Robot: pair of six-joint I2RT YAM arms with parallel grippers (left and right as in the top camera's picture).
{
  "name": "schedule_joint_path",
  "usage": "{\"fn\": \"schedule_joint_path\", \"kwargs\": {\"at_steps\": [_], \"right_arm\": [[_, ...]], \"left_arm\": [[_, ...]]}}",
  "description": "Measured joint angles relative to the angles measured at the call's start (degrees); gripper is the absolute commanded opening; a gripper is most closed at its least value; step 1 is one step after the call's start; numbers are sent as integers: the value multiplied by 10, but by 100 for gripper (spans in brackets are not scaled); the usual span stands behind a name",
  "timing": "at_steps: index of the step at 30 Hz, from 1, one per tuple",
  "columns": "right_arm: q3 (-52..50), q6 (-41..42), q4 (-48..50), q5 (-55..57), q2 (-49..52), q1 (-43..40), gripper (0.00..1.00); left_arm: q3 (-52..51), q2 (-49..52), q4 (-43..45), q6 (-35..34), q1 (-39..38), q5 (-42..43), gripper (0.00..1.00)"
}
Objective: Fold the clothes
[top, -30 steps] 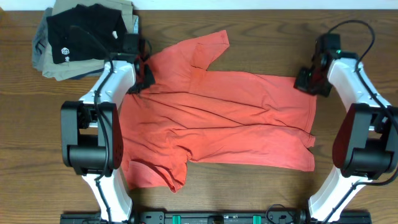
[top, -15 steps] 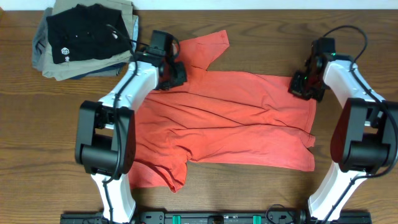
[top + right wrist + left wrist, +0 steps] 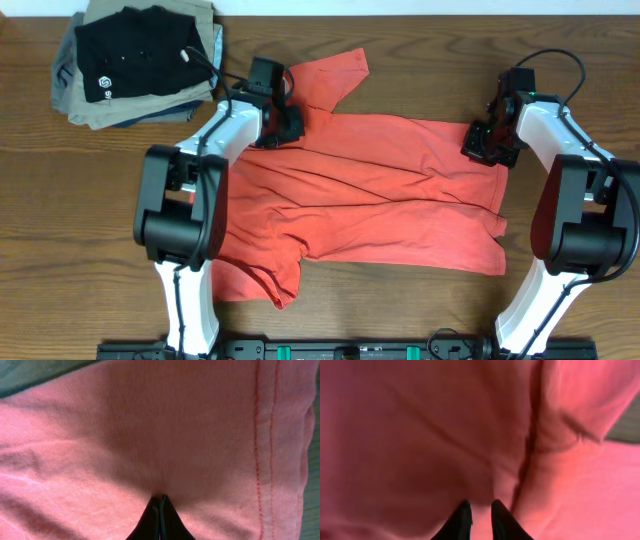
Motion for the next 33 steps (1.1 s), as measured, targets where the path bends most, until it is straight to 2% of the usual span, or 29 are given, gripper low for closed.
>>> {"fn": "schedule_joint_path", "kwargs": {"at_steps": [11,14,20,33], "right_arm": [[-27,2,56,11,-12,0,1],[-36,9,70,17,-17,0,1],[-51,22,98,54,-24,0,1],[-60,18,157,87,-23,-46,2]], "left_arm": [[1,12,49,-1,1,5,17],[1,15,66,-2,1,5,13],[1,24,98,-3,0,-12,13],[2,57,288,-3,7,-71,13]]}}
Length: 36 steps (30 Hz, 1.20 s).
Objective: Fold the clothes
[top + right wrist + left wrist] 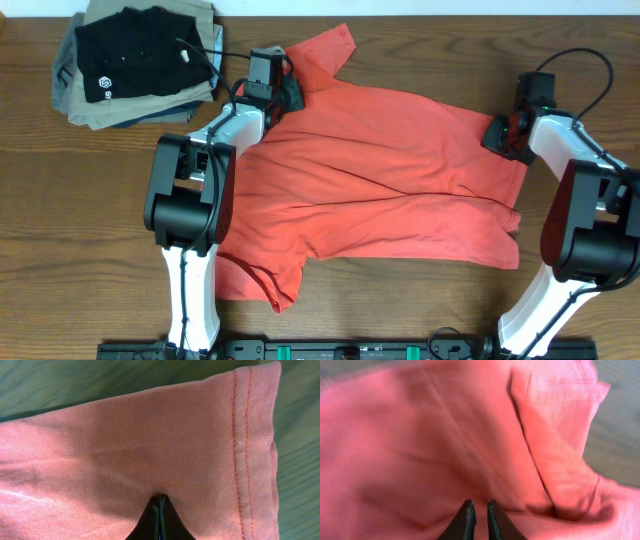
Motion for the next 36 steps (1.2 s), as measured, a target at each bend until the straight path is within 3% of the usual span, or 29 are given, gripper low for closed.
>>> {"fn": "schedule_joint_path", "kwargs": {"at_steps": [6,12,15,18,20,21,22,23,24,31,36], "right_arm": [[47,-15,-58,15,18,-34,2],[173,-19,-166,26,29,-67,2],[261,-20,-242,25,29,-76,8],[334,-22,-313,-1,28,-79,17],[362,-30,-348,-33,28,-79,27],[371,-33,-365,-57,28,-79,45],[376,-39,-378,-81,27,-78,70],[377,-42,-389,-96,27,-78,91],[377,-46,-403,-116,27,-77,93],[377,-56,-484,-169,28,-64,78],[377,-58,-539,-177,24,-61,76]], "left_arm": [[18,2,-4,1,3,-4,13],[125,3,-92,5,5,-5,14],[203,3,-170,10,5,-7,23],[265,2,-246,12,5,-6,52],[290,-3,-296,9,5,1,74],[297,-8,-327,11,5,4,86],[299,-14,-360,12,5,8,98],[299,-19,-393,12,5,12,98],[299,-24,-423,9,5,16,98],[299,-50,-584,9,7,24,98],[299,-94,-668,9,21,27,98]]}}
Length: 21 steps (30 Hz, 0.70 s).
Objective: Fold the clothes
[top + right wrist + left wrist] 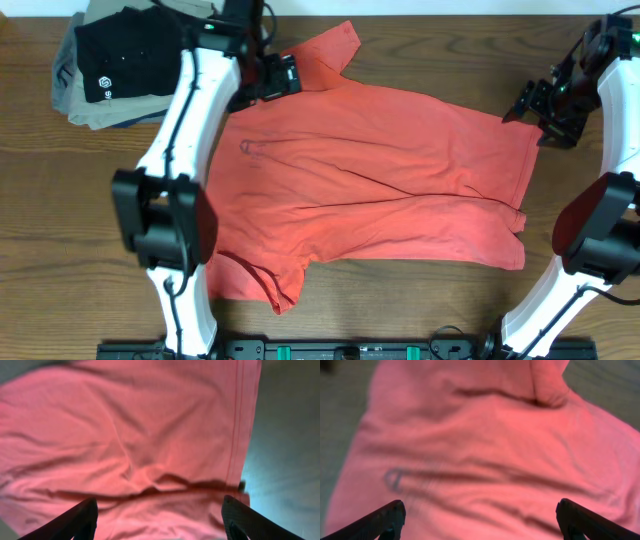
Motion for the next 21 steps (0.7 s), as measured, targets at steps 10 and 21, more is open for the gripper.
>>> {"fn": "schedule_joint_path", "kwargs": {"at_steps": [10,21], "right_arm": [[-5,0,-61,13,-121,21,77],[-170,56,-31,103,-305,127,80]], "left_arm": [[0,-157,-192,0,29,-88,98],[-3,-214,-296,-3,28,-144,98]]}}
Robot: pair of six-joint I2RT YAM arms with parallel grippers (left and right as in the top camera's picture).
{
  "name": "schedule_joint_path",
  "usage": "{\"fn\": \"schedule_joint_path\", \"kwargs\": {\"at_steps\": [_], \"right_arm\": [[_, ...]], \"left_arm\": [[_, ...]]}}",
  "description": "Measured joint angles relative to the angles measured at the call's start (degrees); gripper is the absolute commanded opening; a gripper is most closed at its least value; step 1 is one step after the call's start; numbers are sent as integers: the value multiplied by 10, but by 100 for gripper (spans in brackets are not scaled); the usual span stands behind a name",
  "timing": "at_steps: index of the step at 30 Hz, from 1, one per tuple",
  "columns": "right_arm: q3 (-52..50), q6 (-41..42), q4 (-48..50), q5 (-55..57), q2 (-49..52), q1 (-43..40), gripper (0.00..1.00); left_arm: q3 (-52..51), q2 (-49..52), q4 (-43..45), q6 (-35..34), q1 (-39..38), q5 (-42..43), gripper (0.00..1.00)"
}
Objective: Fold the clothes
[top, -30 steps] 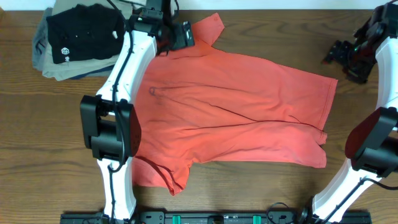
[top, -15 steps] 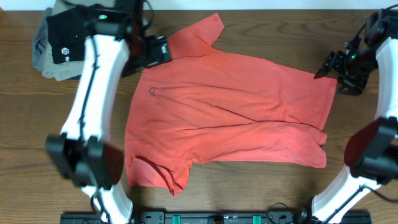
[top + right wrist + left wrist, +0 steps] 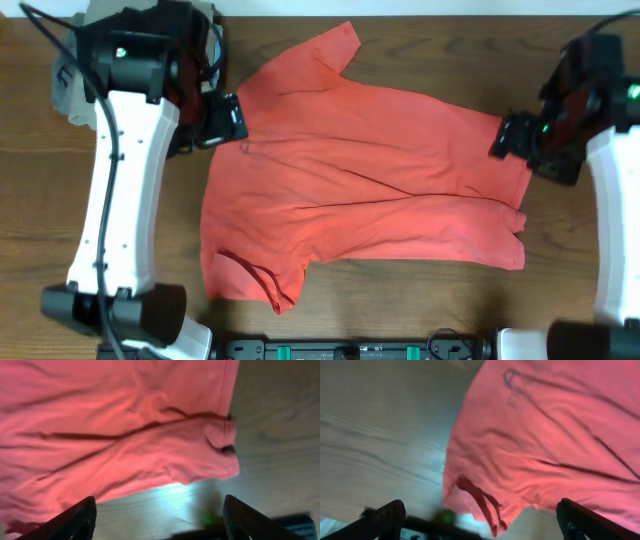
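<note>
An orange-red T-shirt lies spread on the wooden table, with one sleeve at the back and the other sleeve crumpled at the front left. My left gripper hangs open high over the shirt's left edge, holding nothing. My right gripper hangs open high over the hem on the right, also empty. The left wrist view shows the shirt far below, with the left gripper spread wide. In the right wrist view the shirt is also far below the right gripper.
A stack of folded clothes sits at the table's back left corner, mostly hidden behind my raised left arm. My right arm stands along the right edge. The arm bases are at the front edge.
Both open grippers now stand higher and nearer the front. The left is over the shirt's left edge instead of the collar, the right lower along the hem. The shirt has not moved.
Both grippers were shut on the far edge of the wrinkled shirt. Then they held it further back and it lay wider and flatter. Then both were open and off it, the shirt lying spread. Now they hang high above it, empty.
</note>
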Motion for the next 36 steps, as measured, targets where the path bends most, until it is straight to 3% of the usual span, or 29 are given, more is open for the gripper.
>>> {"fn": "schedule_joint_path", "kwargs": {"at_steps": [2,6,8,17,26,36], "right_arm": [[-48,13,17,10,-34,11,82],[-136,35,46,15,-103,16,96],[-176,40,58,11,-134,16,99],[-317,46,117,-29,-166,17,99],[-375,47,175,-75,-166,17,99],[-377,46,197,-85,-166,17,99]], "left_arm": [[-8,-26,-1,-3,0,-16,98],[-49,-112,-1,-11,0,-35,98],[-81,-161,-1,-17,0,-36,98],[-311,-335,6,-90,0,-38,98],[-549,-351,140,-170,0,57,98],[-723,-346,271,-352,0,80,98]]}}
